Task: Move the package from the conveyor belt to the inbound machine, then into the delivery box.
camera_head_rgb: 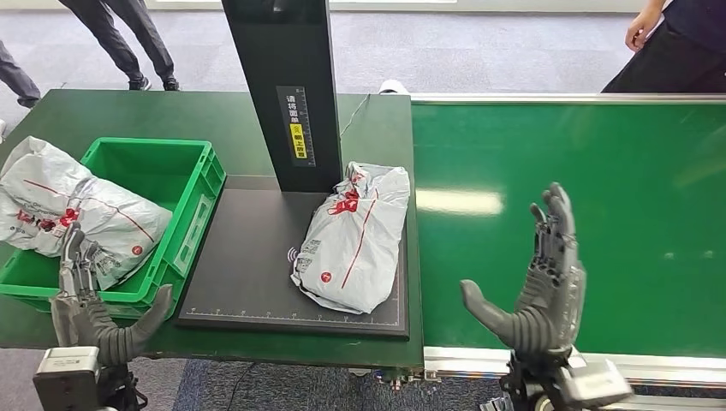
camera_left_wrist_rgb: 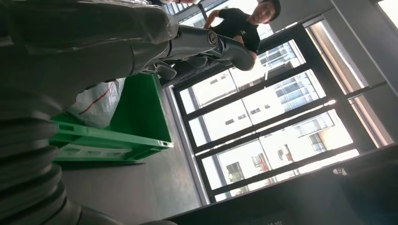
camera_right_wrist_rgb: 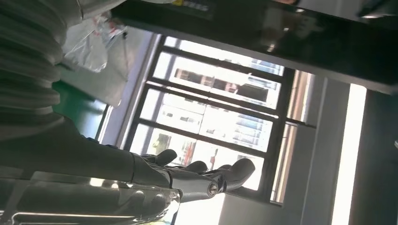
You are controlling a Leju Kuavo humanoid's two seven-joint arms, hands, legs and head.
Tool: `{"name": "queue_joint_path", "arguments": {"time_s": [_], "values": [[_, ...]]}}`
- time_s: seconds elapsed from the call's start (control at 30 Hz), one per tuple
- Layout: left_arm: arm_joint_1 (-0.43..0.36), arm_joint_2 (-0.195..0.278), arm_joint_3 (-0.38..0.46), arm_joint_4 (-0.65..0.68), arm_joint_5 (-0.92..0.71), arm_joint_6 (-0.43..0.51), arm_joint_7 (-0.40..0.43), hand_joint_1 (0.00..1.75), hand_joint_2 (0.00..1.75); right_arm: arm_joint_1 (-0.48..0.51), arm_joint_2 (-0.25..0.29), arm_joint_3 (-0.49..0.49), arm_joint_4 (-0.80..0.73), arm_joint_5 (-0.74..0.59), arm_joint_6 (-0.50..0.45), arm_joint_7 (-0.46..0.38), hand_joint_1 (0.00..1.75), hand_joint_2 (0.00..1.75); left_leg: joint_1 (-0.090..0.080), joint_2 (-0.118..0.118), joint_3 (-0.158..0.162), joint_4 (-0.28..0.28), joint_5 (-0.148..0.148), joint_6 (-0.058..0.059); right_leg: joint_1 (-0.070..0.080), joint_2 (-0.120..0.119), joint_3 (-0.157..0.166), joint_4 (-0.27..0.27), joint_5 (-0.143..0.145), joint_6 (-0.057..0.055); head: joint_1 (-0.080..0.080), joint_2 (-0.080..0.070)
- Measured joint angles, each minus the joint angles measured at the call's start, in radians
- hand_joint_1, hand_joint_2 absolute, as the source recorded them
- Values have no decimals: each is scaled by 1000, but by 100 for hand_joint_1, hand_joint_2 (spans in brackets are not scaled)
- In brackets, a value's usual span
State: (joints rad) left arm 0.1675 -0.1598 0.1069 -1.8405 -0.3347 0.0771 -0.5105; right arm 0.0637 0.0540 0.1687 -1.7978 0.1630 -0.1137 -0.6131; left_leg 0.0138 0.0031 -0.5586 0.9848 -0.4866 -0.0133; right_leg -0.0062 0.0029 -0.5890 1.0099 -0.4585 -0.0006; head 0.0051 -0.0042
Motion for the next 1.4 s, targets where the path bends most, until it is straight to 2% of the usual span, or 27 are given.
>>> {"name": "queue_joint_path", "arguments": {"time_s": [0.1,0.2,0.47,0.6,0.7,0.87,1.03,1.23,1.4], "values": [[-10,-6,-28,6,5,-13,5,0,175,59,33,-26,-72,-101,64,-23,0,175,0,1,0,0,0,0,0,0,0,0,0,0,0,0],[-26,-9,-53,17,11,-21,9,0,175,89,63,-44,-114,-132,85,-30,0,175,0,1,1,0,0,0,0,0,1,0,0,0,0,0],[-52,-10,-83,41,25,-30,14,0,175,112,99,-67,-149,-109,68,-32,0,175,0,1,2,0,0,0,0,0,1,0,0,0,0,0],[-108,-4,-122,77,32,-41,27,0,175,112,110,-66,-146,-68,36,-32,0,175,0,0,2,0,0,0,0,0,2,0,0,0,0,0],[-199,22,-174,149,19,-23,59,0,175,104,113,-50,-132,-53,27,-32,0,175,0,-1,2,0,1,0,0,-1,2,0,1,0,0,0],[-396,73,-251,337,-10,-1,102,0,175,76,113,-11,-84,-44,27,-33,0,175,0,-1,3,0,3,0,0,-2,4,0,2,0,0,0],[-554,99,-304,505,-76,0,150,0,175,56,113,9,-49,-41,21,-36,0,175,0,-3,2,0,4,0,0,-3,2,0,2,-1,0,0],[-870,99,-383,868,-209,-25,223,0,175,5,113,39,23,-47,17,-41,0,175,0,-1,1,0,6,0,0,-2,2,0,5,0,0,0],[-1011,75,-445,1099,-300,-66,278,0,175,-30,113,58,68,-59,41,-40,0,175,0,-1,1,1,6,0,0,-2,1,0,5,-1,0,0]]}}
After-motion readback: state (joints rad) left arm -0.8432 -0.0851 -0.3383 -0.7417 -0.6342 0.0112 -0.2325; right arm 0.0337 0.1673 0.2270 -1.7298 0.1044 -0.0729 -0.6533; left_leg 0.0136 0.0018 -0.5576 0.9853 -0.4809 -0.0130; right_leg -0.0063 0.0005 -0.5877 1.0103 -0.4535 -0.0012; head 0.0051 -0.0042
